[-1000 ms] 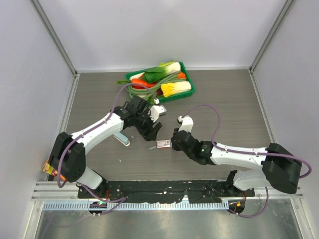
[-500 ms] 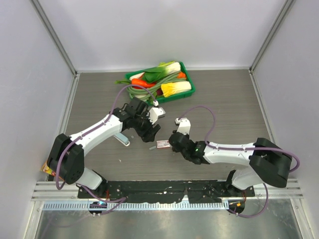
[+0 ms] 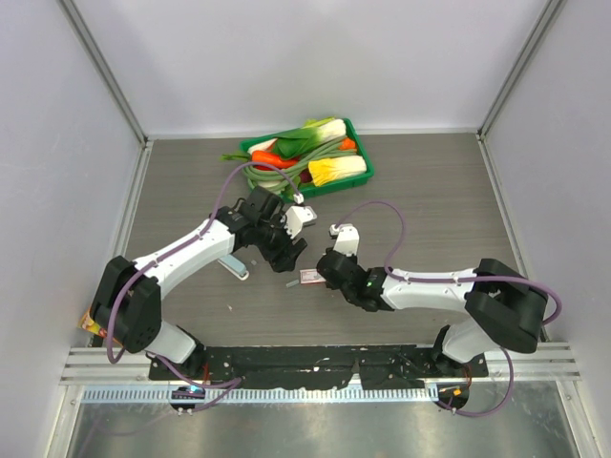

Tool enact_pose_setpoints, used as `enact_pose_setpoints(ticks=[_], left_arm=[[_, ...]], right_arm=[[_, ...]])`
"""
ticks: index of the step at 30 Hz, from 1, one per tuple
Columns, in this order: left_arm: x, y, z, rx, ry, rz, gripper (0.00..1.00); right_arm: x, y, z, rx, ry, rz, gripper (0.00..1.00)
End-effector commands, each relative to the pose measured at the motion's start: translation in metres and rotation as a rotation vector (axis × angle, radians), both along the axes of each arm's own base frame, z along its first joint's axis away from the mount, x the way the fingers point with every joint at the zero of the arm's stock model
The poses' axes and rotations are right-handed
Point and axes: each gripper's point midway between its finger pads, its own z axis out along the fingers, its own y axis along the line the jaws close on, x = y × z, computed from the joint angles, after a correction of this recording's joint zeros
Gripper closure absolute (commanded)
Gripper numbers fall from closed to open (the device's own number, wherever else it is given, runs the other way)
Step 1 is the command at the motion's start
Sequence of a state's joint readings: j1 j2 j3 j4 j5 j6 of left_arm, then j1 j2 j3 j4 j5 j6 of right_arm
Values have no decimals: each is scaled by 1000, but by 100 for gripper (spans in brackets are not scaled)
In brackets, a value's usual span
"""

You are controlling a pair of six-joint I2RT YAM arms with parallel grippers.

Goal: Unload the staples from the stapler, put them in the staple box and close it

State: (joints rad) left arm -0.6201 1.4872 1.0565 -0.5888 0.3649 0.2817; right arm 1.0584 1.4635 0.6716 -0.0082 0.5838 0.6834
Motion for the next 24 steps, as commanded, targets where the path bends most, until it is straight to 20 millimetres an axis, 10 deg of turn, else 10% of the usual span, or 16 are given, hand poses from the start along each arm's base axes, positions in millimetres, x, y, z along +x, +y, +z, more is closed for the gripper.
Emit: enact_pose_setpoints(ticks=[1, 24], left_arm=[[2, 0, 8, -10, -36, -14, 32], [2, 1, 0, 2, -22, -12, 32]], right_arm=[[13, 8, 20, 18, -69, -26, 99], [8, 2, 12, -7, -48, -21, 99]])
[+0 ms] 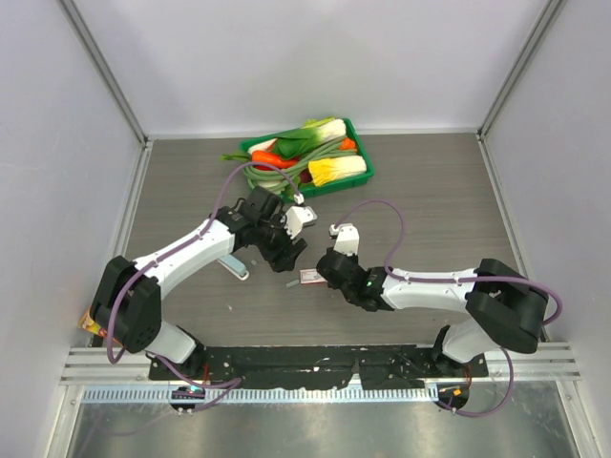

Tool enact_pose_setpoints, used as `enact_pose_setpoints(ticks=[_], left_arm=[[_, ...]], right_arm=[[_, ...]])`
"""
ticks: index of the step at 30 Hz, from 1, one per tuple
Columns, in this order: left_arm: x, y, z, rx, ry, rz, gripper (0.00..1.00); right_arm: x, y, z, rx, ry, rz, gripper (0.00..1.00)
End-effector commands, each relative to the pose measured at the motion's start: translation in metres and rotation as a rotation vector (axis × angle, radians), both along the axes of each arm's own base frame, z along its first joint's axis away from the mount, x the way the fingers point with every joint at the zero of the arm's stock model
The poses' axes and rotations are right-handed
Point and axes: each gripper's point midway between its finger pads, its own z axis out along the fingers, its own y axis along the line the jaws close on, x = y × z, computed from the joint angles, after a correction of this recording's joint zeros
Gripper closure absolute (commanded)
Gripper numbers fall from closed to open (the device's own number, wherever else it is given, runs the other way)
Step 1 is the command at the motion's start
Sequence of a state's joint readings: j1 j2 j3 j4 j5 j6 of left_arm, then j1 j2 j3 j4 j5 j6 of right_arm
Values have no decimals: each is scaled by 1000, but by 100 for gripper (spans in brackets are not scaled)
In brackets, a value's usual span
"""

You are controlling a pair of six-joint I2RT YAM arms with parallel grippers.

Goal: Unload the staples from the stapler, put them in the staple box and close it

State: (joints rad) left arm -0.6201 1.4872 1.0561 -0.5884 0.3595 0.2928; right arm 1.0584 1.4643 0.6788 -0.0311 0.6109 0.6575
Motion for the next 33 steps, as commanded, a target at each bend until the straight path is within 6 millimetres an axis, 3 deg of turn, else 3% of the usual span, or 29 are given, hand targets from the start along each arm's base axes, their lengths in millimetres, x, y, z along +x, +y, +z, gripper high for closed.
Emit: enact_pose_setpoints(ticks=[1, 17, 23, 27, 33], left_arm=[[1, 0, 1, -3, -14, -5, 32], [2, 1, -3, 8, -15, -6, 32], [2, 1, -3, 5, -14, -6, 32], [2, 2, -4, 10, -14, -5, 32], [1, 2, -5, 13, -14, -9, 32]], right_arm=[[6, 8, 10, 36, -31, -16, 99], [0, 9, -1, -1, -16, 4, 99], [3, 15, 3, 22, -40, 3, 98], [5, 18, 0, 5, -41, 5, 94], [2, 18, -4, -17, -35, 9, 79]])
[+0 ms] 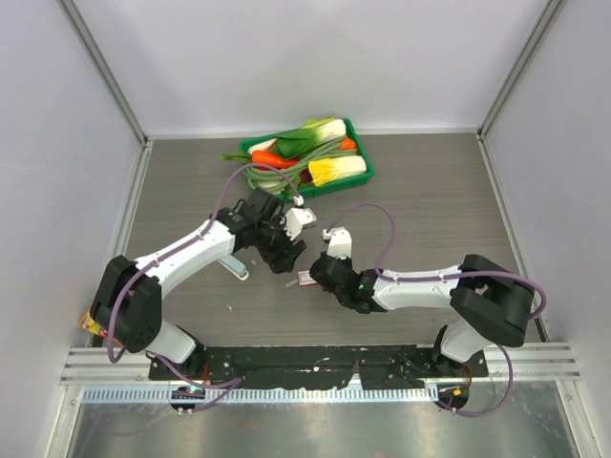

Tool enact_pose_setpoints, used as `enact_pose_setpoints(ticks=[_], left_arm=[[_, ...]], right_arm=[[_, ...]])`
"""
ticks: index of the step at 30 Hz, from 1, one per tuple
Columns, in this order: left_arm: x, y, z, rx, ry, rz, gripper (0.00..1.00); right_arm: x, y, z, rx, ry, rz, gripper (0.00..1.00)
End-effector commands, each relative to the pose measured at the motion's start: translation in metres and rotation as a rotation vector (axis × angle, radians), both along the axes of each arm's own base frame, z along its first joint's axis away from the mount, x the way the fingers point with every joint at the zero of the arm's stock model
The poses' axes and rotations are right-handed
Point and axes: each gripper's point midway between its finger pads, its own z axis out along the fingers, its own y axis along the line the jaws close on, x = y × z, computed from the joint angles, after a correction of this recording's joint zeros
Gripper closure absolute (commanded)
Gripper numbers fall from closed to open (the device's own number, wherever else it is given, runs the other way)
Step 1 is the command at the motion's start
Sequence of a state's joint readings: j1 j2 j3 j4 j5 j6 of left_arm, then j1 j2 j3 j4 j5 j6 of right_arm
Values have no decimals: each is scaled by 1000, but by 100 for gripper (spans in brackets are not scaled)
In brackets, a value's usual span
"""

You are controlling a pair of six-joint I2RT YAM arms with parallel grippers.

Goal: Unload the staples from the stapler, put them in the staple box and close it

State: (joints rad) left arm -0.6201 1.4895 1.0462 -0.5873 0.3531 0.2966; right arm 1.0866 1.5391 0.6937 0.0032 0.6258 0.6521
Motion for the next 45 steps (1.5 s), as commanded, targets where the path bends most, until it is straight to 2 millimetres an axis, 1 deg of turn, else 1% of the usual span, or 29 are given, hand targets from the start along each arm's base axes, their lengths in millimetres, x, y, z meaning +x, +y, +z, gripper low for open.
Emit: enact_pose_setpoints(ticks=[1, 3, 6, 10, 11, 14, 16, 17, 19, 20, 21, 23, 24, 28, 29, 30, 33, 34, 36, 37, 40, 42, 45], left_arm=[[2, 0, -2, 2, -13, -11, 32], [2, -1, -3, 2, -13, -11, 32], [2, -1, -2, -2, -10, -12, 32], [2, -3, -3, -5, -5, -8, 32], [2, -3, -3, -5, -3, -7, 32], [2, -3, -3, -5, -5, -10, 32], [2, -2, -2, -4, -3, -6, 32], [2, -2, -3, -2, -2, -8, 32], [1, -2, -4, -2, 1, -7, 32], [1, -1, -5, 1, 3, -6, 32], [-1, -3, -6, -6, 14, -12, 32], [-8, -3, -12, -4, 42, -39, 32], [-13, -3, -14, -5, 65, -53, 30], [-31, 0, -37, 60, 101, -128, 29], [-34, 2, -46, 86, 108, -146, 29], [-35, 1, -50, 99, 109, -156, 29], [-36, 6, -68, 142, 136, -155, 29], [-36, 6, -71, 145, 141, -155, 29], [-37, 5, -76, 147, 158, -155, 29], [-37, 5, -77, 144, 162, -153, 29], [-34, 0, -80, 132, 151, -146, 29], [-28, -2, -79, 137, 136, -134, 29], [-25, -4, -81, 145, 134, -129, 30]], right_arm=[[4, 8, 10, 13, -37, -9, 77], [3, 7, 12, 16, -43, -9, 72], [0, 8, 16, 19, -54, -6, 68], [-3, 12, 19, 23, -59, 7, 63], [-5, 8, 16, 0, -50, 8, 63], [-5, 9, 21, 18, -54, 3, 63], [-5, 4, 24, 22, -64, -12, 65], [-5, 2, 31, 38, -75, -18, 66], [-5, -5, 34, 41, -85, -31, 71], [-6, -5, 42, 64, -98, -33, 72], [-7, -8, 42, 66, -99, -33, 72], [-8, -12, 47, 77, -108, -36, 72], [-8, -14, 54, 92, -118, -36, 72], [-8, -23, 72, 123, -152, -50, 72], [-6, -27, 75, 129, -160, -61, 72], [-6, -30, 81, 140, -168, -67, 71], [-2, -40, 88, 153, -181, -90, 71], [-2, -42, 94, 173, -191, -95, 71], [-1, -49, 97, 181, -196, -110, 71], [0, -52, 102, 191, -204, -117, 70], [0, -58, 105, 201, -209, -128, 70], [0, -61, 104, 198, -207, -132, 70], [-1, -64, 101, 201, -200, -138, 71]])
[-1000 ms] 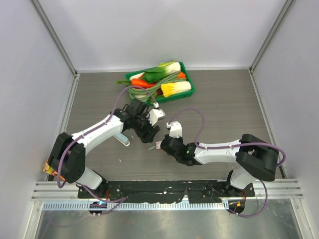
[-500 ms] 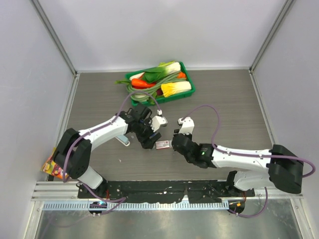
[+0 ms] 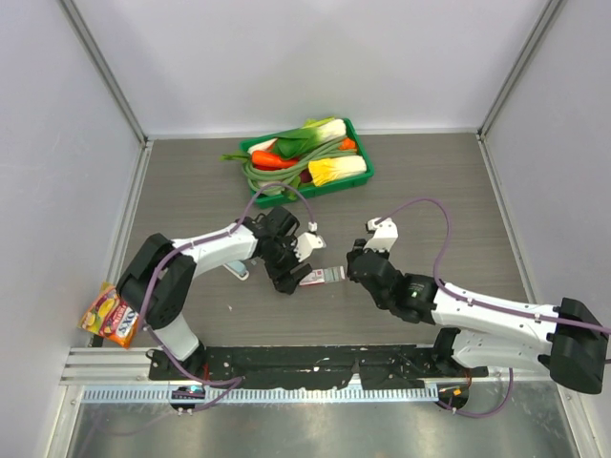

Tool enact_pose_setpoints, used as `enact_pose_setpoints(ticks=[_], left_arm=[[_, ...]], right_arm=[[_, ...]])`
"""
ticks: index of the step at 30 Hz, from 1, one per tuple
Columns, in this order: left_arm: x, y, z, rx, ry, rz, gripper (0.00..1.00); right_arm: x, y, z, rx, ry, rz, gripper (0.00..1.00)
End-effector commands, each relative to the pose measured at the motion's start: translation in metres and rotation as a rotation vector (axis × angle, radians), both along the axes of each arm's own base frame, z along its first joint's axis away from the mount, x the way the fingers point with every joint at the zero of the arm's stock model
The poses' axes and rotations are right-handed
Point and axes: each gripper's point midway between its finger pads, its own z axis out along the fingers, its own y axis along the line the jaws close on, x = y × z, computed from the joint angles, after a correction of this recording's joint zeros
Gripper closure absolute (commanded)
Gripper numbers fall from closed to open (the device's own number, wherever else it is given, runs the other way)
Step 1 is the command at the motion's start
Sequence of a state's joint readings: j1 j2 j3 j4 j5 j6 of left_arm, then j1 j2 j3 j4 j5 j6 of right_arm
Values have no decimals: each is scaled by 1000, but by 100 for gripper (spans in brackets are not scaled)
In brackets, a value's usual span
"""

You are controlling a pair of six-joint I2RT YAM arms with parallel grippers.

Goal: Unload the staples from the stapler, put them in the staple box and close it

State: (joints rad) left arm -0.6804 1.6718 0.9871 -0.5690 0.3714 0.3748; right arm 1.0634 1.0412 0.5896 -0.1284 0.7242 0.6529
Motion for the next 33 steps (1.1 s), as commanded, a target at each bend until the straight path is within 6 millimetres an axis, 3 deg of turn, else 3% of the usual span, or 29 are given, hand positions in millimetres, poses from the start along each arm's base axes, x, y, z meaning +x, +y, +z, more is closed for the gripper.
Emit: enact_pose_setpoints(ticks=[1, 18, 24, 33], left_arm=[[8, -4, -8, 15, -13, 6, 30], [3, -16, -23, 126, -103, -35, 45], [0, -12, -27, 150, -94, -29, 58], [-15, -14, -26, 144, -55, -37, 70]], right_arm=[[2, -11, 1, 4, -14, -42, 71], [0, -18, 0, 26, -18, -55, 80], [-1, -19, 0, 35, -18, -57, 81], [-1, -19, 2, 41, -24, -57, 81]])
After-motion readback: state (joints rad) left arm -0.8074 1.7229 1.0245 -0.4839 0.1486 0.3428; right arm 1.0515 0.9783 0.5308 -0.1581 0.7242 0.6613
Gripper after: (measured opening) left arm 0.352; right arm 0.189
